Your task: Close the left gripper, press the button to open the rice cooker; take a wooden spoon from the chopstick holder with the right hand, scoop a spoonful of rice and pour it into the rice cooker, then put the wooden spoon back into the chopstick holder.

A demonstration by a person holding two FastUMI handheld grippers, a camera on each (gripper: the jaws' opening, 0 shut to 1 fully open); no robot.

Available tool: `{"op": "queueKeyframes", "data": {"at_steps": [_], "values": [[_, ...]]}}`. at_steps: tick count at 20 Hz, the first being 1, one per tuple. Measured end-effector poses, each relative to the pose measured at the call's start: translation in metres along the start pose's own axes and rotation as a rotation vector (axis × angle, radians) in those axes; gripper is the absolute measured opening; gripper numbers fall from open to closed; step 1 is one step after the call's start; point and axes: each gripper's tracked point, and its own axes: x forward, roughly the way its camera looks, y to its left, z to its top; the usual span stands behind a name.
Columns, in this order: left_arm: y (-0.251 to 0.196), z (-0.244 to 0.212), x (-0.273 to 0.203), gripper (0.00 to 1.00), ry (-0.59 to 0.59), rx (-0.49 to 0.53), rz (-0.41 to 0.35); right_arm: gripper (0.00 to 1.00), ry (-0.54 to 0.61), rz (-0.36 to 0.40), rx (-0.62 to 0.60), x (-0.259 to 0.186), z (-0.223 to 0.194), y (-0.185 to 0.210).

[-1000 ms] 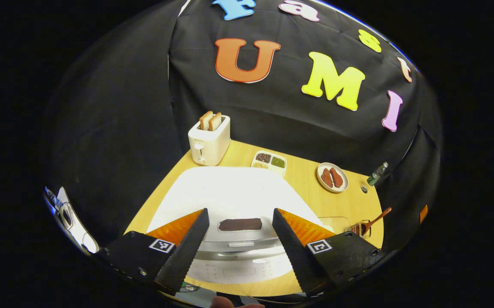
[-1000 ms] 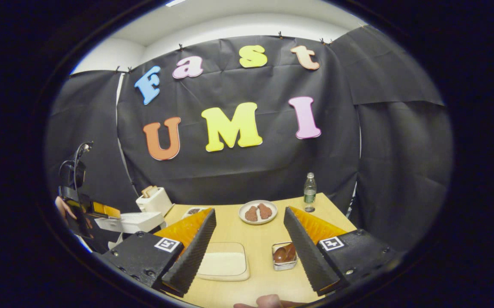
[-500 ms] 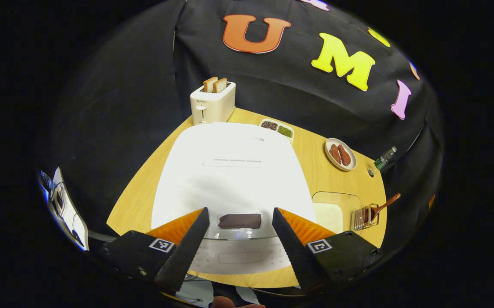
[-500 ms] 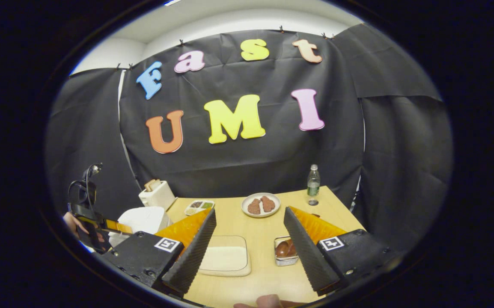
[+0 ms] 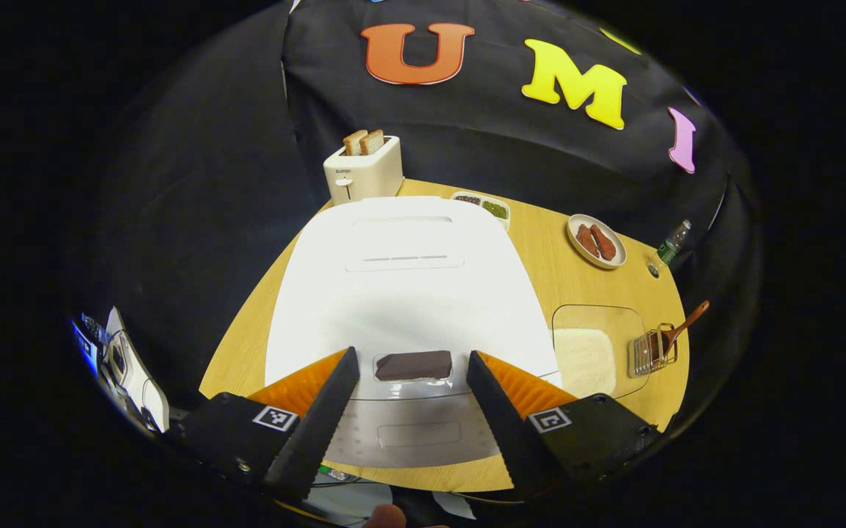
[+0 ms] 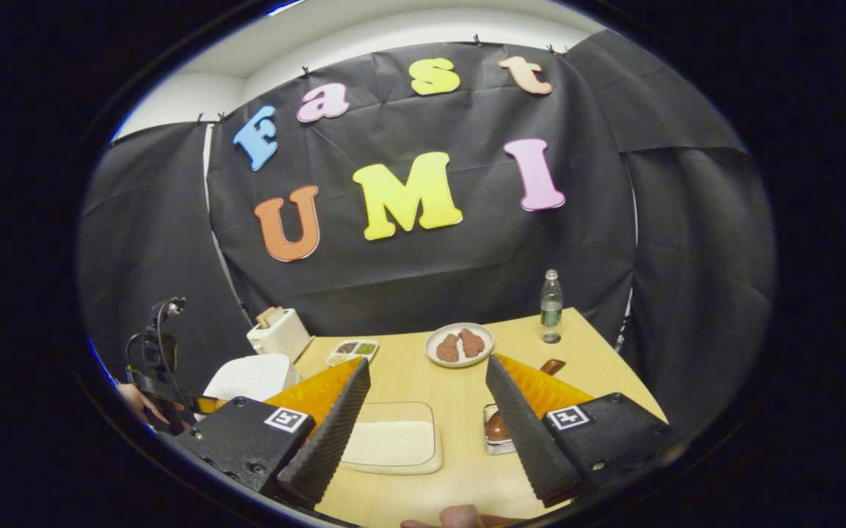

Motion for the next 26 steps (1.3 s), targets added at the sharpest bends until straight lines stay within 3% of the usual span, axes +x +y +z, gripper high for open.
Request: {"op": "queueKeyframes", "data": {"at_steps": [12, 18, 22, 26], "values": [[0.001, 0.016, 0.004, 1.0, -0.06, -0.002, 0.041, 1.0, 0.021, 0.048, 0.019, 0.005, -0.003, -0.014], [0.002, 0.026, -0.002, 0.95, -0.112, -0.009, 0.071, 0.99, 0.01, 0.075, -0.02, 0.014, 0.004, -0.01], [0.0, 0.052, -0.033, 0.95, -0.235, -0.034, 0.059, 1.0, -0.032, 0.069, -0.052, 0.005, 0.019, -0.002], [-0.007, 0.084, -0.105, 0.95, -0.438, -0.039, -0.001, 1.0, -0.113, 0.05, -0.074, -0.034, 0.04, 0.02]]}}
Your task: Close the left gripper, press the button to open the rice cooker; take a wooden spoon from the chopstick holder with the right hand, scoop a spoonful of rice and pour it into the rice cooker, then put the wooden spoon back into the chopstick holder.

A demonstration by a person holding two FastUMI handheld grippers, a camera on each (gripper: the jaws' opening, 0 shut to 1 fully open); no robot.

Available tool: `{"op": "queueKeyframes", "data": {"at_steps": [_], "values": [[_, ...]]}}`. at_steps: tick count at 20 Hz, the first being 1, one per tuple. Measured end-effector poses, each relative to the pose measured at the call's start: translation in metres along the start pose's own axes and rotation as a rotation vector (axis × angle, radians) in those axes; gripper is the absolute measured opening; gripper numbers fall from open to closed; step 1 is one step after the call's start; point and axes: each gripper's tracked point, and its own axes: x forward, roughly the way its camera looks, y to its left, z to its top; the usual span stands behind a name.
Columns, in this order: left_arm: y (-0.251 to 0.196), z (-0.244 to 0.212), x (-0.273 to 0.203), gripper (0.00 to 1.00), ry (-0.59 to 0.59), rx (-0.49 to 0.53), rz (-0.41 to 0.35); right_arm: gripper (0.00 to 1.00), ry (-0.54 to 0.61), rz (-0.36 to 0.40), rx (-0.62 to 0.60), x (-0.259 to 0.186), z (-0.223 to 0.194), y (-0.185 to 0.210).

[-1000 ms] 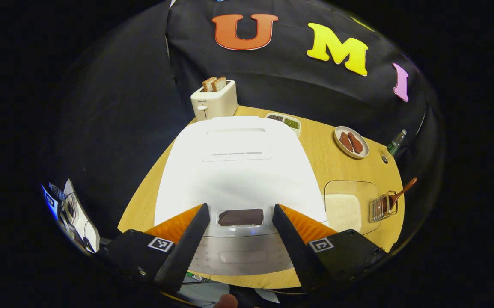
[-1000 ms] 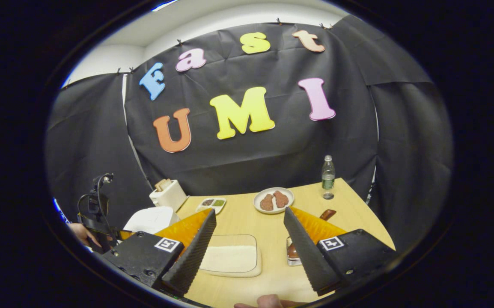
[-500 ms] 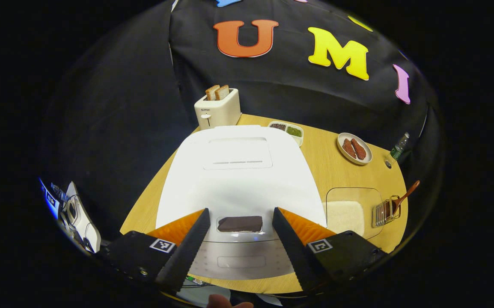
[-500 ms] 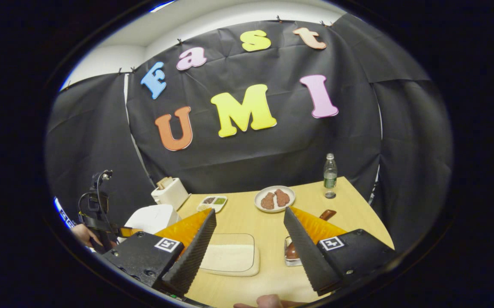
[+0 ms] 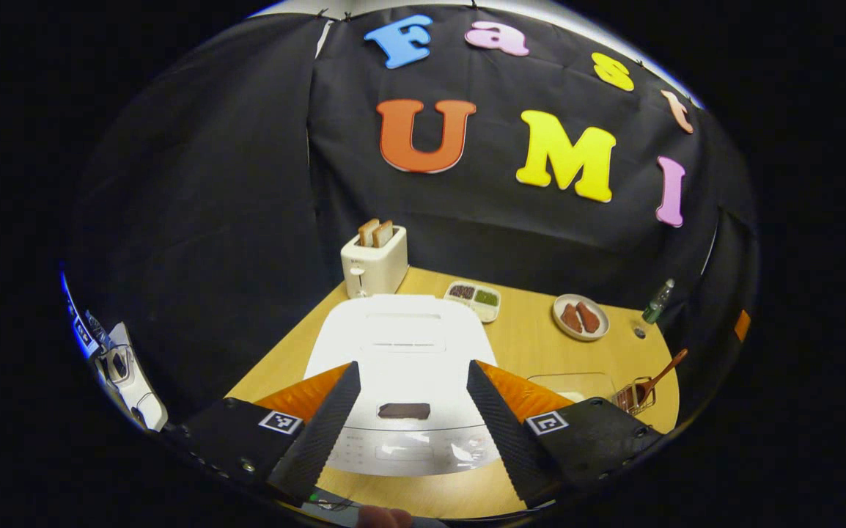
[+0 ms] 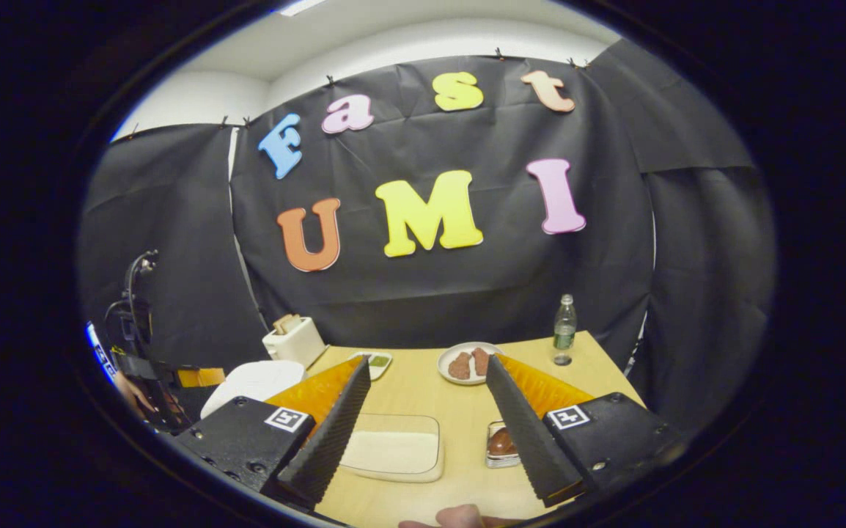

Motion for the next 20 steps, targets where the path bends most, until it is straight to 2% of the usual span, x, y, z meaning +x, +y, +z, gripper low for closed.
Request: {"op": "queueKeyframes", "data": {"at_steps": [5, 10, 15, 20], "values": [[-0.019, 0.035, -0.103, 0.94, -0.178, 0.03, -0.134, 1.0, -0.11, -0.068, -0.056, -0.075, 0.026, 0.027], [-0.039, 0.041, -0.185, 0.94, -0.306, 0.045, -0.249, 1.0, -0.17, -0.135, -0.114, -0.148, 0.033, 0.042], [-0.051, 0.026, -0.24, 0.94, -0.381, 0.039, -0.32, 0.99, -0.218, -0.168, -0.13, -0.199, 0.029, 0.06], [-0.044, 0.015, -0.266, 0.94, -0.426, 0.026, -0.319, 0.99, -0.226, -0.168, -0.132, -0.218, 0.008, 0.07]]}}
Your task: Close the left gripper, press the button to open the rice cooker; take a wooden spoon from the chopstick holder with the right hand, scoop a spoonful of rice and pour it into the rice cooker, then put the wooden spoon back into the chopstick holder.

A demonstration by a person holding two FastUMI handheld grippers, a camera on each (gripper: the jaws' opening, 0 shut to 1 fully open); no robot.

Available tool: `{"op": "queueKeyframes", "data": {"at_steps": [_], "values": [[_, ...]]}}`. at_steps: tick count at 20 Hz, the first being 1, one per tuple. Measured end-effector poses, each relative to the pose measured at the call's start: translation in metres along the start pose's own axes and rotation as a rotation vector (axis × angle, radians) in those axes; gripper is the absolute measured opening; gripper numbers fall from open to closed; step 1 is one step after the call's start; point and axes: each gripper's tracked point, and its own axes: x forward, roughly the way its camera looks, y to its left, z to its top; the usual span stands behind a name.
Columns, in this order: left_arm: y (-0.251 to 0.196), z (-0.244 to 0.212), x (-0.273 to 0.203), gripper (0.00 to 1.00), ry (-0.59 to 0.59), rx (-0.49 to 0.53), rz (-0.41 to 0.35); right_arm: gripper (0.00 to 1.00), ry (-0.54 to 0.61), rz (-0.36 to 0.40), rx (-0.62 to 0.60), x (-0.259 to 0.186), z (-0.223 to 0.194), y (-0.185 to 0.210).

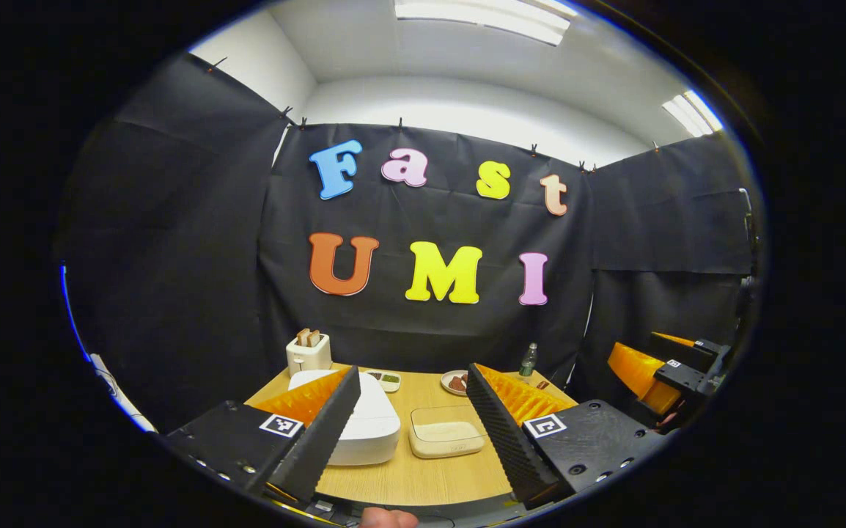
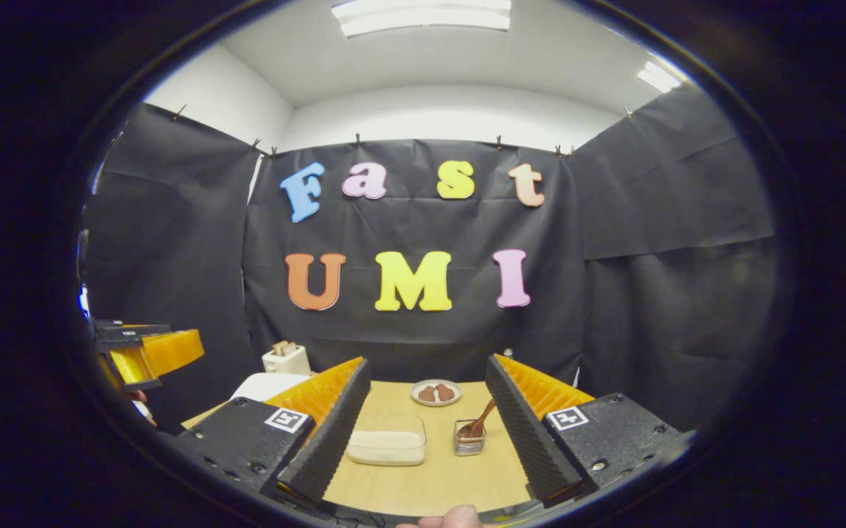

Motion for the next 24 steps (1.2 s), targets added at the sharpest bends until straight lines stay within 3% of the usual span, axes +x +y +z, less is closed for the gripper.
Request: {"op": "queueKeyframes", "data": {"at_steps": [9, 24], "values": [[-0.01, -0.009, -0.017, 0.95, -0.04, 0.073, -0.019, 0.99, 0.045, -0.026, 0.035, -0.021, -0.034, -0.011], [-0.018, -0.015, -0.018, 0.95, -0.029, 0.052, -0.008, 1.0, 0.036, -0.026, 0.034, -0.02, -0.031, -0.02]]}}
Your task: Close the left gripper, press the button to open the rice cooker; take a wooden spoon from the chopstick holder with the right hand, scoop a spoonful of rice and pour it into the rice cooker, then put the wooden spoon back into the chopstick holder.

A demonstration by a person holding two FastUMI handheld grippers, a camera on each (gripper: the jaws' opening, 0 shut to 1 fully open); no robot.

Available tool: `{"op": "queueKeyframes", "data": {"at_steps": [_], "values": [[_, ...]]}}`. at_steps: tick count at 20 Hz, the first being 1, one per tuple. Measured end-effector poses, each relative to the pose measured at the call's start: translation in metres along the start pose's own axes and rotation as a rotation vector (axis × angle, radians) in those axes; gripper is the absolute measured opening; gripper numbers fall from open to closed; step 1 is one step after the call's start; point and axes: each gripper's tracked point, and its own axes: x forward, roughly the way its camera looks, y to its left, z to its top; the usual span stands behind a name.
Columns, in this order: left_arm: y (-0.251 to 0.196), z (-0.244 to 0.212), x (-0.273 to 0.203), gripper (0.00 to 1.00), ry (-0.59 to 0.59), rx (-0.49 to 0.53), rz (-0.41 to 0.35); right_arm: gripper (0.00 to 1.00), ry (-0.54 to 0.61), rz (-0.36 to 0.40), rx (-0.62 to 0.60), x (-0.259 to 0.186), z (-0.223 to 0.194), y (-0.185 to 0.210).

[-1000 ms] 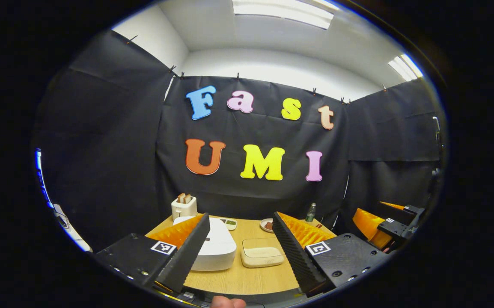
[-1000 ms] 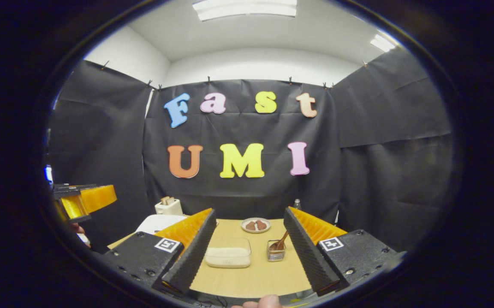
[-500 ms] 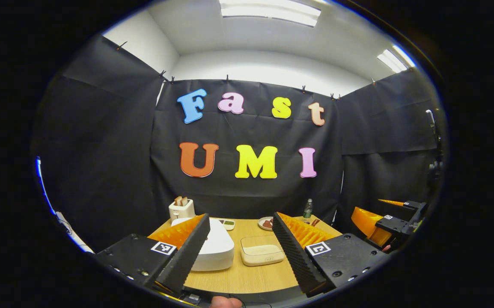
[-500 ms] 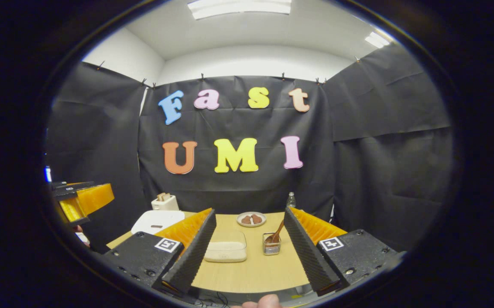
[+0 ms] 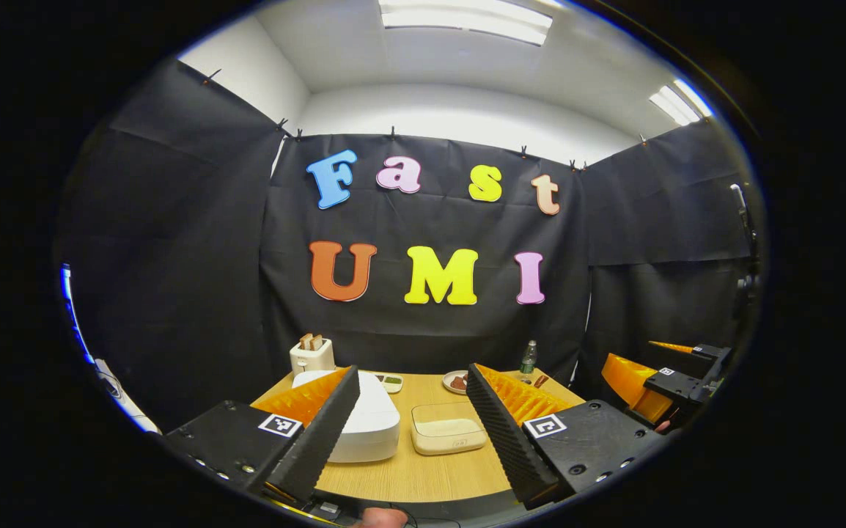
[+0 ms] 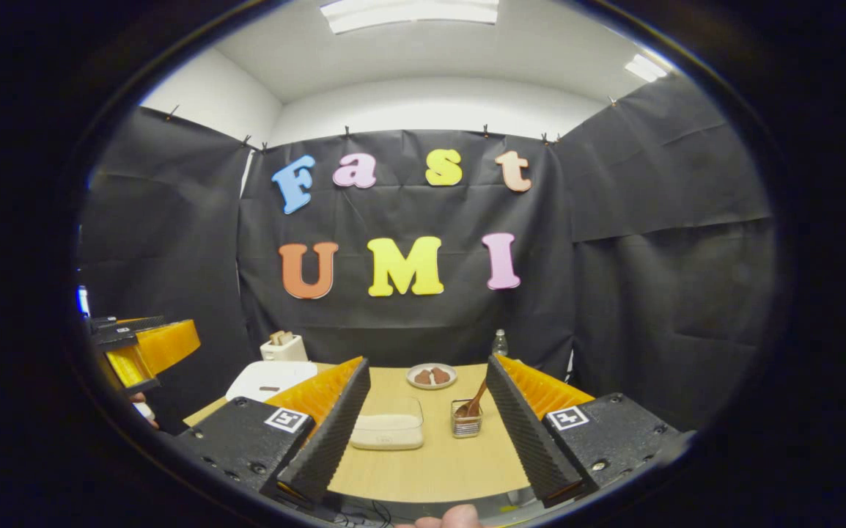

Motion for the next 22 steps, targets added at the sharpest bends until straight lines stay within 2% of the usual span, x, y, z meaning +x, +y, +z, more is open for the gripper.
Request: {"op": "queueKeyframes", "data": {"at_steps": [22], "values": [[-0.0093, 0.0005, 0.0059, 0.95, -0.006, 0.0, 0.003, 0.99, 0.0, 0.004, -0.005, 0.0047, 0.0023, -0.0077]]}}
